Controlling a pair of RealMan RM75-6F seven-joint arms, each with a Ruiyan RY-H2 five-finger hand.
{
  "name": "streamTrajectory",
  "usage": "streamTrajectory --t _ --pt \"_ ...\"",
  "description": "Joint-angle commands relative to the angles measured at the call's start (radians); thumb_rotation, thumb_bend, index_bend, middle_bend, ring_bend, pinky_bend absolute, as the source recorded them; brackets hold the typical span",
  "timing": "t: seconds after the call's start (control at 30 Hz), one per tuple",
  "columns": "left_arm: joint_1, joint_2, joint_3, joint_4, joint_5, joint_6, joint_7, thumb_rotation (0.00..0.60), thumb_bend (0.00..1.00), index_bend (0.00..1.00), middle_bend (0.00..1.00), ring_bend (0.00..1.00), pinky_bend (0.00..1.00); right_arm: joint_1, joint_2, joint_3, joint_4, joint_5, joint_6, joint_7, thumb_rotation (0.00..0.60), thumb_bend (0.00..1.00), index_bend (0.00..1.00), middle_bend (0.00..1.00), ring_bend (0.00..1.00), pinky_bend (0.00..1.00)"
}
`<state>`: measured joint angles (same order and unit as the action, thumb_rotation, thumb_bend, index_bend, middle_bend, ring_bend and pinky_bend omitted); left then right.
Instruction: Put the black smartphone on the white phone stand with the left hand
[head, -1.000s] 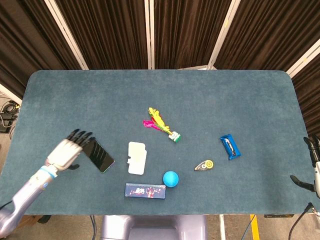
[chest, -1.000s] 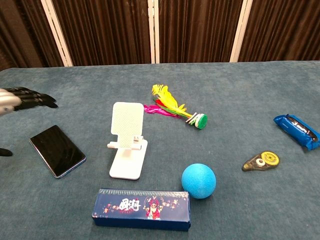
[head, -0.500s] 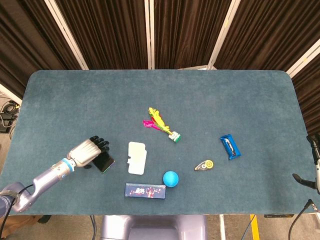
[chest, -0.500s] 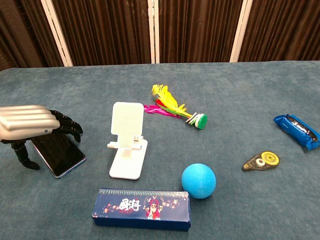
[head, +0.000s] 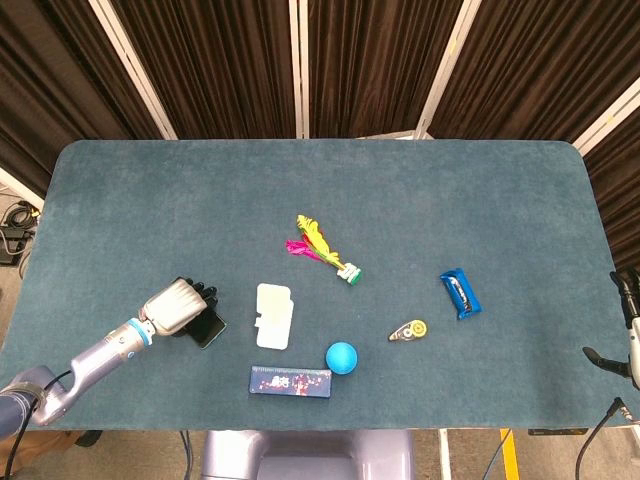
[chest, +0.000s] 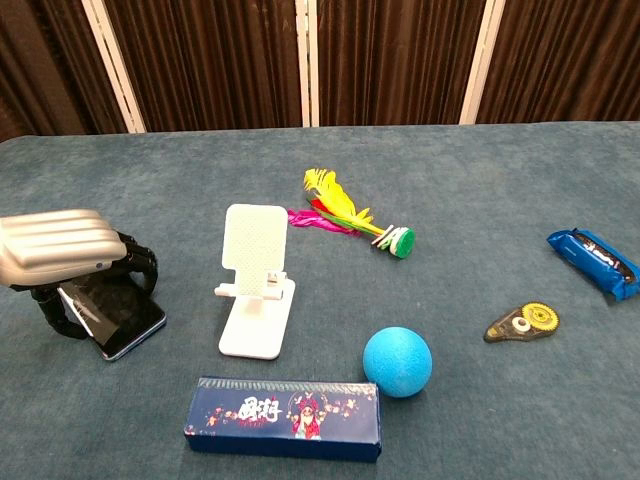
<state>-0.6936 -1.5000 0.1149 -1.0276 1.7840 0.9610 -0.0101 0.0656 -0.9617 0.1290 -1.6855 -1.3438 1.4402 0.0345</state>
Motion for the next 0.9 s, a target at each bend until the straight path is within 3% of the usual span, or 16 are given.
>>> streamTrajectory --t 0.03,0.3,0.53,0.7,0.9 --pt "0.007 0.012 0.000 0.002 0.013 0.049 -0.001 0.600 0.00 0.59 0.47 0.49 0.48 0.000 0.001 0.000 0.000 -0.001 0.000 0.002 0.600 0.00 0.00 0.00 0.00 0.00" --pt "-0.002 0.096 -0.021 -0.052 0.064 0.185 0.074 0.600 0.00 0.59 0.48 0.49 0.48 -0.004 0.006 -0.001 -0.004 -0.006 0.004 0.013 0.600 0.00 0.00 0.00 0.00 0.00" --pt "-0.046 0.151 -0.081 -0.069 0.177 0.357 0.282 0.600 0.00 0.54 0.43 0.47 0.41 -0.005 0.010 0.000 -0.003 -0.006 0.003 0.026 0.600 0.00 0.00 0.00 0.00 0.00" --pt "-0.113 0.150 -0.115 -0.055 0.249 0.392 0.381 0.600 0.00 0.50 0.40 0.43 0.38 -0.007 0.014 0.001 -0.001 -0.005 0.003 0.037 0.600 0.00 0.00 0.00 0.00 0.00" --pt "-0.185 0.137 -0.098 -0.048 0.332 0.342 0.482 0.600 0.00 0.46 0.38 0.42 0.37 -0.009 0.017 0.004 0.009 0.004 -0.002 0.056 0.600 0.00 0.00 0.00 0.00 0.00"
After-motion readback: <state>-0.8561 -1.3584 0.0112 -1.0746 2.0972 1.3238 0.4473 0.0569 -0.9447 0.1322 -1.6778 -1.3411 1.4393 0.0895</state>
